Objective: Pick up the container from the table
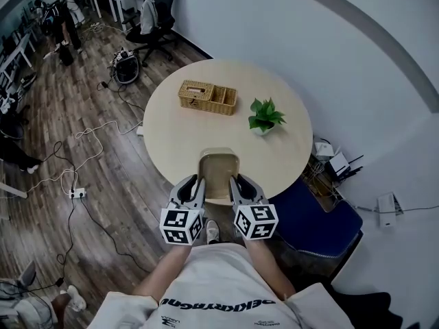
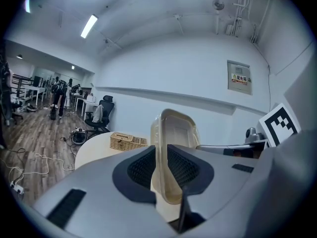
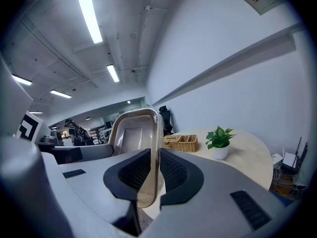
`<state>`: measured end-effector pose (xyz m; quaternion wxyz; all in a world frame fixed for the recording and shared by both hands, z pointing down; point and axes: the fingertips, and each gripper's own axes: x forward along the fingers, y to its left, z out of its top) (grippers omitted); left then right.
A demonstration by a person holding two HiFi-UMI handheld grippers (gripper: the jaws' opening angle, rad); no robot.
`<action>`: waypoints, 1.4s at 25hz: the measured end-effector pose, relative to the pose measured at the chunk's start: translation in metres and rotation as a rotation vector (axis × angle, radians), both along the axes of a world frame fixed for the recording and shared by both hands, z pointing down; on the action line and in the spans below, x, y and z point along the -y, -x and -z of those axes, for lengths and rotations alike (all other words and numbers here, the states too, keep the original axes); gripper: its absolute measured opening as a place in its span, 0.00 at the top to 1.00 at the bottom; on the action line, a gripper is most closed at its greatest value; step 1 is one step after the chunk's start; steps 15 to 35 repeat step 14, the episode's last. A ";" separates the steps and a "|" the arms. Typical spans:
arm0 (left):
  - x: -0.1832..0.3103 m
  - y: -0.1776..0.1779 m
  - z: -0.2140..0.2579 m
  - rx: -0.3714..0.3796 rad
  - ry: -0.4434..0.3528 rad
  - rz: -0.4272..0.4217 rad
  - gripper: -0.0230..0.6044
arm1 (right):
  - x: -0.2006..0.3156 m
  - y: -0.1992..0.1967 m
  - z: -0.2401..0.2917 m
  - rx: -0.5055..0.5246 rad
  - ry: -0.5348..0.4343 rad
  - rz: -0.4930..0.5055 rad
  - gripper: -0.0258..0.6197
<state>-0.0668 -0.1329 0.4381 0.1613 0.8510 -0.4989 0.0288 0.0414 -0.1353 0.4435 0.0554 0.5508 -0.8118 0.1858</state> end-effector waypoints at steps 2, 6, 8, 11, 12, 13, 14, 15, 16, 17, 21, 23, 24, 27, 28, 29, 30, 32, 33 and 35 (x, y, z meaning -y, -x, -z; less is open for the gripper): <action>-0.002 0.002 0.001 -0.003 -0.002 0.004 0.83 | -0.002 0.002 0.002 0.000 -0.006 0.000 0.83; -0.004 0.004 0.001 -0.010 -0.002 0.002 0.83 | -0.006 0.004 0.003 -0.004 -0.011 -0.003 0.83; -0.005 0.004 0.002 -0.012 -0.002 0.001 0.83 | -0.008 0.004 0.004 -0.006 -0.012 -0.005 0.83; -0.007 0.004 0.002 -0.012 -0.003 -0.002 0.83 | -0.009 0.004 0.004 -0.008 -0.016 -0.011 0.83; -0.007 0.004 0.002 -0.012 -0.005 -0.003 0.83 | -0.009 0.004 0.004 -0.008 -0.016 -0.013 0.83; -0.008 0.005 0.002 -0.011 -0.006 -0.003 0.83 | -0.010 0.004 0.004 -0.008 -0.016 -0.015 0.83; -0.008 0.005 0.002 -0.009 -0.007 -0.003 0.83 | -0.010 0.005 0.004 -0.008 -0.016 -0.017 0.83; -0.008 0.005 0.002 -0.009 -0.007 -0.003 0.83 | -0.010 0.005 0.004 -0.008 -0.016 -0.017 0.83; -0.008 0.005 0.002 -0.009 -0.007 -0.003 0.83 | -0.010 0.005 0.004 -0.008 -0.016 -0.017 0.83; -0.008 0.005 0.002 -0.009 -0.007 -0.003 0.83 | -0.010 0.005 0.004 -0.008 -0.016 -0.017 0.83; -0.008 0.005 0.002 -0.009 -0.007 -0.003 0.83 | -0.010 0.005 0.004 -0.008 -0.016 -0.017 0.83; -0.008 0.005 0.002 -0.009 -0.007 -0.003 0.83 | -0.010 0.005 0.004 -0.008 -0.016 -0.017 0.83; -0.008 0.005 0.002 -0.009 -0.007 -0.003 0.83 | -0.010 0.005 0.004 -0.008 -0.016 -0.017 0.83; -0.008 0.005 0.002 -0.009 -0.007 -0.003 0.83 | -0.010 0.005 0.004 -0.008 -0.016 -0.017 0.83; -0.008 0.005 0.002 -0.009 -0.007 -0.003 0.83 | -0.010 0.005 0.004 -0.008 -0.016 -0.017 0.83; -0.008 0.005 0.002 -0.009 -0.007 -0.003 0.83 | -0.010 0.005 0.004 -0.008 -0.016 -0.017 0.83; -0.008 0.005 0.002 -0.009 -0.007 -0.003 0.83 | -0.010 0.005 0.004 -0.008 -0.016 -0.017 0.83; -0.008 0.005 0.002 -0.009 -0.007 -0.003 0.83 | -0.010 0.005 0.004 -0.008 -0.016 -0.017 0.83; -0.008 0.005 0.002 -0.009 -0.007 -0.003 0.83 | -0.010 0.005 0.004 -0.008 -0.016 -0.017 0.83; -0.008 0.005 0.002 -0.009 -0.007 -0.003 0.83 | -0.010 0.005 0.004 -0.008 -0.016 -0.017 0.83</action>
